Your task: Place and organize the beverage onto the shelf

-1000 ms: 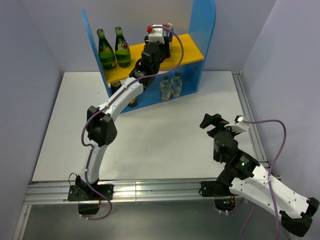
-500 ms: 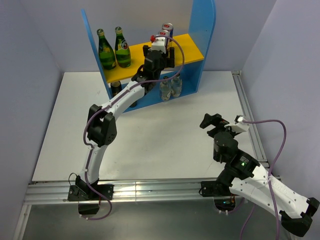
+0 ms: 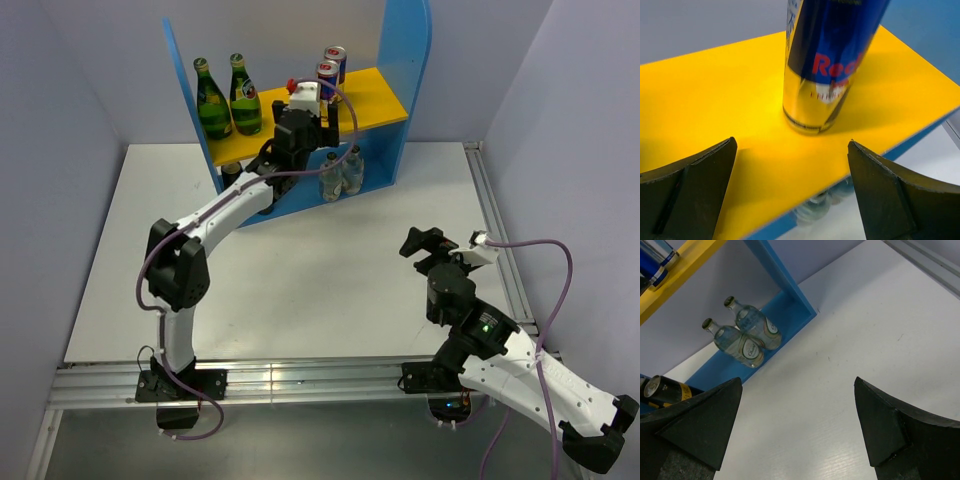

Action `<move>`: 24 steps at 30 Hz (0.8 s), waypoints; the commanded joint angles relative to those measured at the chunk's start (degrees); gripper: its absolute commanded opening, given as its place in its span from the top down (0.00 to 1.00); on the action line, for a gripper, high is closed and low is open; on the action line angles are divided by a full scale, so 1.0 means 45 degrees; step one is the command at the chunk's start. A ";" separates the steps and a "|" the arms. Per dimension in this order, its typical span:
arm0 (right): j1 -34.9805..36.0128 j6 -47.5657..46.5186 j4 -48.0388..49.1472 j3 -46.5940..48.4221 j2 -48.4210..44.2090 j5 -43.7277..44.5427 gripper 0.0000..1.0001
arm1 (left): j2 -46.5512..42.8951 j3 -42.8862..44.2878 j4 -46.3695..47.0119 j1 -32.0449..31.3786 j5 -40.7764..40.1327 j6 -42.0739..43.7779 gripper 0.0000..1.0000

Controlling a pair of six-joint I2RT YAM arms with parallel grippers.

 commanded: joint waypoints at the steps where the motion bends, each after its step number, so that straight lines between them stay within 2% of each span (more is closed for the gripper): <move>1: 0.0067 0.0252 0.0277 -0.0239 0.0114 0.0432 0.00 | -0.1747 -0.0827 0.0039 -0.0425 -0.0511 -0.0409 0.01; 5: 0.0048 0.0583 -0.0034 -0.0064 0.0290 0.0569 0.00 | -0.3096 -0.1704 -0.1695 -0.1011 -0.2013 -0.1151 0.01; 9: 0.0086 0.0000 -0.0307 0.0657 -0.0021 -0.0464 0.01 | -0.5940 -0.3813 -0.2810 -0.2220 -0.4160 -0.1698 0.01; 10: 0.0067 -0.0717 -0.0347 0.0911 -0.0100 -0.0873 0.01 | -0.6454 -0.4263 -0.3567 -0.2900 -0.5422 -0.2125 0.01; 14: 0.0087 -0.1679 -0.1770 0.3677 -0.0159 -0.3427 0.00 | -0.8779 -0.5654 -0.7470 -0.4564 -0.7402 -0.4349 0.01; 16: 0.0087 -0.2244 -0.2474 0.4697 -0.0082 -0.4252 0.00 | -0.9776 -0.5363 -0.9424 -0.5132 -0.7330 -0.6199 0.01; 17: 0.0087 -0.2402 -0.2670 0.5708 -0.0023 -0.4526 0.00 | -1.0011 -0.4781 -1.1619 -0.5211 -0.7155 -0.6810 0.01; 18: 0.0087 -0.2520 -0.3155 0.6240 0.0151 -0.5032 0.00 | -1.0458 -0.4427 -1.2530 -0.5289 -0.7057 -0.7764 0.01; 20: 0.0087 -0.3027 -0.3568 0.7662 0.0386 -0.5503 0.00 | -1.0929 -0.3450 -1.4404 -0.5367 -0.6764 -0.8201 0.03; 24: 0.0087 -0.3303 -0.5536 0.9894 0.1536 -0.6130 0.00 | -1.2275 -0.2199 -1.5740 -0.5466 -0.5945 -0.8613 0.01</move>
